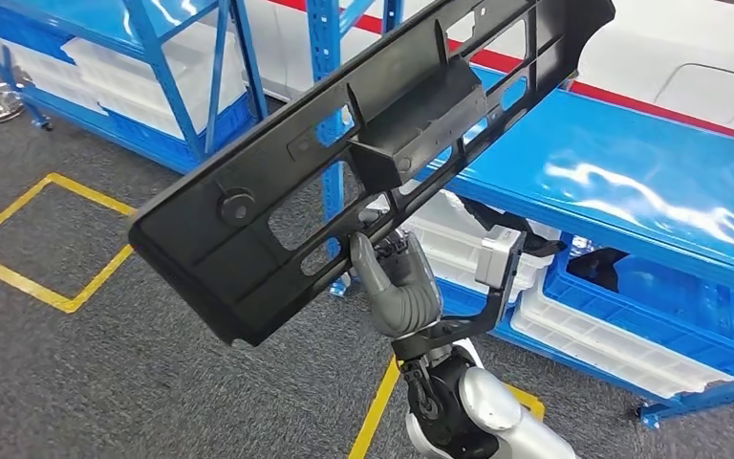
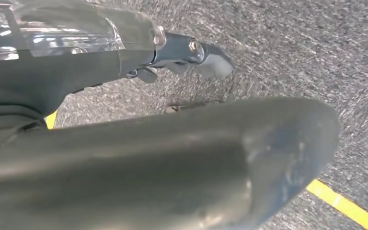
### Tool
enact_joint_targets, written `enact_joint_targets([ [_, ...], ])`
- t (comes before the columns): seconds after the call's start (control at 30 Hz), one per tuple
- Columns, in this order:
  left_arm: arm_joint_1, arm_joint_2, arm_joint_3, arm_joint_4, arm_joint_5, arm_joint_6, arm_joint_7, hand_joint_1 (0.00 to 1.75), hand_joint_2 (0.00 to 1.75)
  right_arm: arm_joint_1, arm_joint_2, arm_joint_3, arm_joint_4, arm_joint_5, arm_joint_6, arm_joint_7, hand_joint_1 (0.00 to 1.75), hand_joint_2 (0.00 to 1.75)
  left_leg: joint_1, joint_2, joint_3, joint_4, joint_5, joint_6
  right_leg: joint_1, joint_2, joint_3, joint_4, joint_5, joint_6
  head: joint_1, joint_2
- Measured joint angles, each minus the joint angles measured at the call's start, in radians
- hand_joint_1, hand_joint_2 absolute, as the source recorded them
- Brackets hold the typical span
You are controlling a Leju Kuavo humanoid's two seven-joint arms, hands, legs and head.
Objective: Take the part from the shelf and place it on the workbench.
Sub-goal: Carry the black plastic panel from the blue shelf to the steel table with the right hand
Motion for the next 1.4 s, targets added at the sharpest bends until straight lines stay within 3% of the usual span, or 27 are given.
enact_joint_targets([
  [0.03,0.001,0.0,0.002,0.0,-0.004,-0.003,0.0,0.0,0.0,-0.002,0.0,0.002,0.001,0.0,0.0,0.0,1.75,1.75,0.0,-0.013,-0.003,-0.001,0.003,0.009,-0.002,-0.003,0.001,0.0,-0.003,0.006,0.002,0.0],
  [0.1,-0.001,-0.002,0.002,0.0,-0.024,-0.012,0.001,0.0,0.0,-0.005,0.001,0.005,0.001,0.001,0.001,-0.002,1.75,1.75,0.003,-0.043,-0.009,-0.003,0.011,0.023,-0.008,0.032,-0.011,0.032,-0.035,0.016,0.005,0.0],
  [0.17,-0.004,-0.01,0.002,0.0,-0.049,-0.02,0.002,0.0,0.0,-0.004,0.001,0.008,0.001,0.001,0.002,-0.004,1.75,1.75,0.002,-0.075,-0.015,-0.003,0.018,0.033,-0.011,0.084,-0.049,0.134,-0.104,0.021,0.016,0.0],
  [0.23,-0.004,-0.022,0.001,0.0,-0.072,-0.021,0.003,0.0,0.0,0.002,-0.001,0.012,0.001,0.002,0.002,-0.005,1.75,1.75,-0.002,-0.109,-0.021,-0.003,0.023,0.039,-0.011,0.101,-0.093,0.244,-0.151,0.017,0.026,0.0],
  [0.27,-0.003,-0.028,0.0,0.0,-0.083,-0.02,0.002,0.0,0.0,0.008,-0.003,0.013,0.0,0.003,0.001,-0.003,1.75,1.75,-0.005,-0.127,-0.022,-0.003,0.026,0.041,-0.011,0.105,-0.099,0.262,-0.148,0.013,0.03,0.0],
  [0.3,-0.002,-0.033,-0.002,0.0,-0.093,-0.018,-0.002,0.0,0.0,0.014,-0.007,0.014,-0.003,0.004,0.001,0.0,1.75,1.75,-0.007,-0.145,-0.024,-0.003,0.029,0.041,-0.009,0.11,-0.09,0.244,-0.125,0.006,0.033,0.0],
  [0.33,-0.001,-0.038,-0.003,0.0,-0.101,-0.016,-0.007,0.0,0.0,0.02,-0.013,0.014,-0.008,0.005,0.001,0.006,1.75,1.75,-0.008,-0.162,-0.024,-0.003,0.032,0.041,-0.007,0.118,-0.066,0.194,-0.09,-0.002,0.035,0.0],
  [0.4,-0.001,-0.05,-0.007,0.0,-0.109,-0.008,-0.018,0.0,0.0,0.029,-0.027,0.013,-0.023,0.006,0.002,0.023,1.75,1.75,-0.007,-0.192,-0.027,-0.004,0.039,0.037,-0.001,0.16,-0.013,0.074,-0.029,-0.022,0.035,0.0],
  [0.47,-0.001,-0.064,-0.008,0.0,-0.106,0.004,-0.022,0.0,0.0,0.028,-0.04,0.013,-0.035,0.008,0.008,0.043,1.75,1.75,0.0,-0.214,-0.036,-0.005,0.049,0.025,0.004,0.19,0.01,0.014,-0.013,-0.035,0.035,0.0],
  [0.53,0.002,-0.075,-0.009,0.0,-0.099,0.013,-0.019,0.0,0.0,0.021,-0.046,0.014,-0.038,0.008,0.017,0.059,1.75,1.75,0.004,-0.234,-0.045,-0.013,0.063,0.009,0.005,0.176,0.015,-0.008,-0.007,-0.038,0.041,0.0],
  [0.57,0.004,-0.079,-0.009,0.0,-0.096,0.016,-0.018,0.0,0.0,0.018,-0.046,0.015,-0.038,0.008,0.02,0.063,1.75,1.75,0.001,-0.219,-0.048,-0.014,0.064,0.005,0.003,0.164,0.018,-0.023,0.002,-0.037,0.041,0.0],
  [0.6,0.004,-0.081,-0.009,0.0,-0.094,0.018,-0.018,0.0,0.0,0.015,-0.047,0.015,-0.038,0.008,0.022,0.065,1.75,1.75,-0.002,-0.187,-0.057,-0.003,0.052,0.002,0.001,0.151,0.023,-0.039,0.013,-0.037,0.035,0.0],
  [0.67,0.003,-0.082,-0.008,0.0,-0.093,0.02,-0.017,0.0,0.0,0.014,-0.047,0.015,-0.039,0.008,0.024,0.067,1.75,1.75,-0.005,-0.111,-0.094,0.078,-0.007,-0.005,0.001,0.121,0.026,-0.058,0.029,-0.036,0.018,0.0],
  [0.73,0.002,-0.084,-0.008,0.0,-0.092,0.021,-0.017,0.0,0.0,0.016,-0.049,0.016,-0.039,0.008,0.025,0.068,1.75,1.75,0.002,-0.09,-0.135,0.188,-0.065,-0.016,0.002,0.09,0.022,-0.058,0.032,-0.036,0.005,0.0],
  [0.77,0.002,-0.084,-0.008,0.0,-0.092,0.021,-0.017,0.0,0.0,0.017,-0.049,0.016,-0.038,0.008,0.025,0.069,1.75,1.75,0.006,-0.09,-0.14,0.214,-0.072,-0.022,0.0,0.075,0.019,-0.056,0.032,-0.035,0.0,0.0],
  [0.8,0.003,-0.084,-0.008,0.0,-0.092,0.021,-0.017,0.0,0.0,0.018,-0.05,0.017,-0.038,0.008,0.025,0.069,1.75,1.75,0.009,-0.088,-0.125,0.204,-0.062,-0.027,-0.001,0.06,0.016,-0.052,0.031,-0.032,-0.004,0.0],
  [0.87,0.003,-0.084,-0.008,0.0,-0.09,0.02,-0.017,0.0,0.0,0.017,-0.05,0.017,-0.037,0.008,0.026,0.07,1.75,1.75,0.011,-0.06,-0.049,0.094,-0.02,-0.035,-0.006,0.034,0.011,-0.04,0.025,-0.022,-0.007,0.0],
  [0.93,0.001,-0.086,-0.008,0.0,-0.091,0.019,-0.015,0.0,0.0,0.015,-0.05,0.017,-0.038,0.008,0.029,0.07,1.75,1.75,0.007,-0.015,0.011,0.001,0.001,-0.025,-0.005,0.015,0.005,-0.023,0.015,-0.006,-0.007,0.0],
  [0.97,0.001,-0.088,-0.009,0.0,-0.094,0.018,-0.011,0.0,0.0,0.014,-0.05,0.017,-0.038,0.008,0.032,0.071,1.75,1.75,0.004,-0.003,0.017,-0.014,0.0,-0.014,-0.004,0.008,0.004,-0.017,0.012,0.001,-0.005,0.0],
  [1.03,0.002,-0.09,-0.009,0.0,-0.101,0.018,0.002,0.0,0.0,0.012,-0.051,0.017,-0.038,0.012,0.04,0.076,1.75,1.75,-0.003,-0.017,0.011,-0.013,0.003,0.01,-0.005,-0.006,0.004,-0.015,0.011,0.011,0.001,0.0],
  [1.1,0.001,-0.094,-0.009,0.0,-0.106,0.021,0.011,0.0,0.0,0.011,-0.052,0.017,-0.039,0.017,0.045,0.084,1.75,1.75,-0.003,-0.04,0.006,-0.016,0.01,0.024,-0.011,0.014,-0.002,0.0,-0.007,0.021,0.004,0.0],
  [1.2,-0.003,-0.102,-0.01,0.001,-0.108,0.026,0.004,0.0,0.0,0.015,-0.059,0.017,-0.043,0.02,0.055,0.096,1.75,1.75,-0.003,-0.083,-0.001,-0.018,0.02,0.041,-0.015,0.088,-0.063,0.153,-0.104,0.026,0.016,0.0],
  [1.23,-0.004,-0.104,-0.01,0.001,-0.106,0.027,-0.001,0.0,0.0,0.016,-0.062,0.018,-0.043,0.02,0.06,0.1,1.75,1.75,-0.005,-0.099,-0.004,-0.018,0.023,0.044,-0.014,0.099,-0.089,0.215,-0.131,0.024,0.022,0.0],
  [1.27,-0.004,-0.106,-0.01,0.001,-0.103,0.026,-0.007,0.0,0.0,0.014,-0.062,0.02,-0.042,0.02,0.065,0.105,1.75,1.75,-0.008,-0.115,-0.006,-0.018,0.026,0.047,-0.014,0.104,-0.104,0.252,-0.139,0.02,0.027,0.0],
  [1.3,-0.003,-0.106,-0.01,0.001,-0.099,0.025,-0.012,0.0,0.0,0.01,-0.062,0.022,-0.039,0.02,0.072,0.108,1.75,1.75,-0.011,-0.131,-0.008,-0.018,0.029,0.048,-0.013,0.108,-0.106,0.255,-0.127,0.015,0.032,0.0],
  [1.33,-0.003,-0.106,-0.01,0.001,-0.093,0.022,-0.016,0.0,0.0,0.001,-0.058,0.027,-0.035,0.019,0.079,0.111,1.75,1.75,-0.013,-0.146,-0.01,-0.018,0.032,0.049,-0.011,0.113,-0.091,0.222,-0.098,0.007,0.036,0.0],
  [1.4,-0.003,-0.106,-0.009,0.001,-0.082,0.015,-0.02,0.0,0.0,-0.026,-0.042,0.039,-0.02,0.017,0.094,0.113,1.75,1.75,-0.015,-0.172,-0.013,-0.018,0.038,0.045,-0.006,0.15,-0.035,0.099,-0.03,-0.012,0.037,0.0],
])
